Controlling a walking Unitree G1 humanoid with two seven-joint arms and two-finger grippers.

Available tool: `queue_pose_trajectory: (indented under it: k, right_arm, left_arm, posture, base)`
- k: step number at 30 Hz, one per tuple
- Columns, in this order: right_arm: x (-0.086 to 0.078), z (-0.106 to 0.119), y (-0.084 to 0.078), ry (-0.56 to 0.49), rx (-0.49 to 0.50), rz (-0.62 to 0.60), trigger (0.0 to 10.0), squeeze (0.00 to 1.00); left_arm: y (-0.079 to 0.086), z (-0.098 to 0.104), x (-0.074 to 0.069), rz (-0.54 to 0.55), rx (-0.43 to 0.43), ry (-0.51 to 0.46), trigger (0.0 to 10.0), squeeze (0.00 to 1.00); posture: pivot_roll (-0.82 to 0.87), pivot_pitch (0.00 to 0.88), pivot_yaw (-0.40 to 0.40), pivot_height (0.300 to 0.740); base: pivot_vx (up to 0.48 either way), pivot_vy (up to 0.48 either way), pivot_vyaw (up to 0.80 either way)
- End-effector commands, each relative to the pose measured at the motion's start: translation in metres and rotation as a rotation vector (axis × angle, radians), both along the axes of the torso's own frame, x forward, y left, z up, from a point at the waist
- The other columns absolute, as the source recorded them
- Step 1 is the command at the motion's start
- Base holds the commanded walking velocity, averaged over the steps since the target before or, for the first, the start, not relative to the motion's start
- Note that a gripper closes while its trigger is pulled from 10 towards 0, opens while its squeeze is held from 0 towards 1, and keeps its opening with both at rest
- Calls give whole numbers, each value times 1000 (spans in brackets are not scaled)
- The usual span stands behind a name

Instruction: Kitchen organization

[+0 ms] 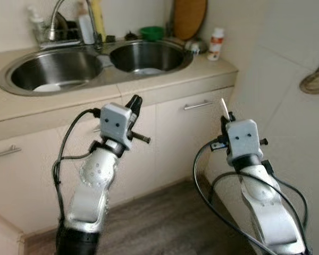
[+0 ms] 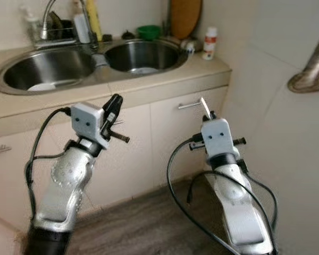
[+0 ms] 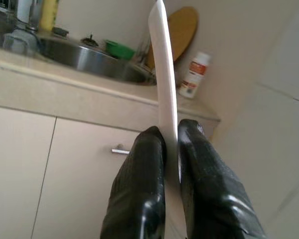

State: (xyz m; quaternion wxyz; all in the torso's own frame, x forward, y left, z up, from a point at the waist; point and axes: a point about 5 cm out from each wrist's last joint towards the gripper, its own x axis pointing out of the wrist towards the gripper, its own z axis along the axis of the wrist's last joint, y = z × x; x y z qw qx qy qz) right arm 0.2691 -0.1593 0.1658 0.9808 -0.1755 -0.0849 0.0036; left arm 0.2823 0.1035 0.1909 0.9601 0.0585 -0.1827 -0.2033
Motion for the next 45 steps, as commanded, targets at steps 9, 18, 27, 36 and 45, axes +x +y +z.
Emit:
queue_pose_trajectory:
  k: [9, 18, 27, 36, 45]
  right_arm:
    - [2, 7, 2, -33, 51, 18, 10000, 0]
    - [3, 9, 5, -44, 8, 20, 10000, 0]
    - [5, 13, 2, -67, 38, 7, 10000, 0]
    - [6, 13, 5, -71, -15, 13, 10000, 0]
    - [6, 13, 4, -77, 26, 2, 10000, 0]
  left_arm:
    - [5, 5, 1, 12, 14, -24, 10000, 0]
    - [6, 6, 2, 11, 15, -26, 10000, 0]
    - [5, 6, 2, 14, 16, -29, 10000, 0]
    - [6, 6, 2, 16, 17, -29, 10000, 0]
    - [5, 5, 2, 14, 16, -30, 10000, 0]
  posture:
    - [86, 0, -31, 740]
    - [86, 0, -32, 740]
    - [86, 0, -33, 740]
    - [90, 0, -33, 740]
    - [91, 0, -33, 740]
  base:
    - [312, 0, 89]
    - [314, 0, 221]
    - [314, 0, 356]
    - [314, 0, 178]
    - [315, 0, 800]
